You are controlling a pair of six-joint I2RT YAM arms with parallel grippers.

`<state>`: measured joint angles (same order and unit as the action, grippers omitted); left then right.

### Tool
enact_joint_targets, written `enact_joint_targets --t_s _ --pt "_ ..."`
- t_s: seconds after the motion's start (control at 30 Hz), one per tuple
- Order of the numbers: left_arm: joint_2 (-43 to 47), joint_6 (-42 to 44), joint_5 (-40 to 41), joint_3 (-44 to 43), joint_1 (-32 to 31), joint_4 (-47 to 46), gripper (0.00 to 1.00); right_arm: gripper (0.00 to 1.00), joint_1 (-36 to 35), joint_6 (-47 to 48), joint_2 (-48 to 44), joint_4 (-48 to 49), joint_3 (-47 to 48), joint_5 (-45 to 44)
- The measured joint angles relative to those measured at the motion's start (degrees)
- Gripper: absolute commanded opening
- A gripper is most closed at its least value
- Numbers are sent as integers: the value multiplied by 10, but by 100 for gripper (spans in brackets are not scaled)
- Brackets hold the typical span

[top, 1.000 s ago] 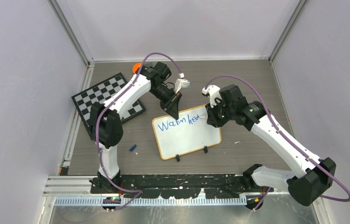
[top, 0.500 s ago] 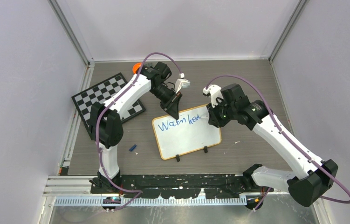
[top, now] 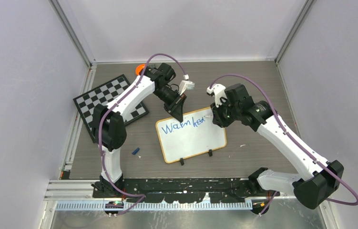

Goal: Write a sentence on the whiteboard

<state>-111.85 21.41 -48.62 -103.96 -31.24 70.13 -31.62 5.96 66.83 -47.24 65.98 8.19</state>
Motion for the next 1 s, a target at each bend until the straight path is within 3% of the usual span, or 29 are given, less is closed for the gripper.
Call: enact_joint_targets --t_s 1.0 --pt "-1 -2 0 0 0 1 0 0 0 2 -15 -9 -45 -2"
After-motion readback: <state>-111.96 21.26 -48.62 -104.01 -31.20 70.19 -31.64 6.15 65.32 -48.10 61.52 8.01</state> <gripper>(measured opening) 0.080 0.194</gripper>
